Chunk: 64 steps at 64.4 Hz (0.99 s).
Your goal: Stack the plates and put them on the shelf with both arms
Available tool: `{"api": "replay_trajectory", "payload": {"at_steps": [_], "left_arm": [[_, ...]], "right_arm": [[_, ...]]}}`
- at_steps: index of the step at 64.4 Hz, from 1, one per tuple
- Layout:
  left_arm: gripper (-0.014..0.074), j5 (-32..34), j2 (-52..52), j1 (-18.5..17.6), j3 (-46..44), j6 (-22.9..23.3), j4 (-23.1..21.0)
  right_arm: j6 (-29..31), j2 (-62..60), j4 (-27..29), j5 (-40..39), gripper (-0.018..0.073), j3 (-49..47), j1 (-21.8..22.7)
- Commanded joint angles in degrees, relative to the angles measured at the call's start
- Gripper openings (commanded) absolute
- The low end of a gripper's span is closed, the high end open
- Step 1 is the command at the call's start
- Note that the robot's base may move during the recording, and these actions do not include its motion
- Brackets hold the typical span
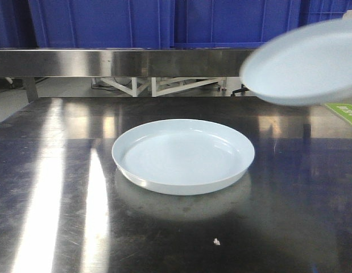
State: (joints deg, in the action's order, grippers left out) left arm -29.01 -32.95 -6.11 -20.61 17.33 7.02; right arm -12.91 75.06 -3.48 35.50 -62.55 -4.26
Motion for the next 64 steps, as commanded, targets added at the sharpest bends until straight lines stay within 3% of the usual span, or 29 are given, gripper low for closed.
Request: {"api": "replay_trajectory", "payload": {"at_steps": [1,15,22,29,39,44,64], "left_arm": [[0.0090,3.56,-0.14,-0.01,-1.64,0.57,0.26],[0.0090,3.56,-0.14,-0.01,-1.64,0.57,0.26],[0.0090,3.56,-0.14,-0.01,-1.64,0.57,0.26],[0.0090,3.56,-0.14,-0.01,-1.64,0.57,0.26],[0.0090,3.56,-0.14,-0.01,-1.64,0.57,0.26],[0.0090,3.56,-0.14,-0.01,-1.64,0.57,0.26],[0.0090,3.56,-0.14,-0.01,-1.64,0.57,0.26]], "right_arm": [[0.42,0.18,1.06,-2.85,0.0052,-4.30,-5.29],[0.42,8.42,1.01,-2.80,0.0052,-8.98,-17.37],[0.42,12.00,0.54,-2.46,0.0052,-9.27,-20.27],[0.42,14.76,0.33,-1.00,0.0118,-9.27,-21.00],[0.42,17.55,0.33,1.65,0.0395,-9.27,-21.00],[0.42,18.60,0.33,2.42,0.0457,-9.27,-21.00],[0.42,21.95,0.33,3.00,0.0445,-9.27,-21.00]]}}
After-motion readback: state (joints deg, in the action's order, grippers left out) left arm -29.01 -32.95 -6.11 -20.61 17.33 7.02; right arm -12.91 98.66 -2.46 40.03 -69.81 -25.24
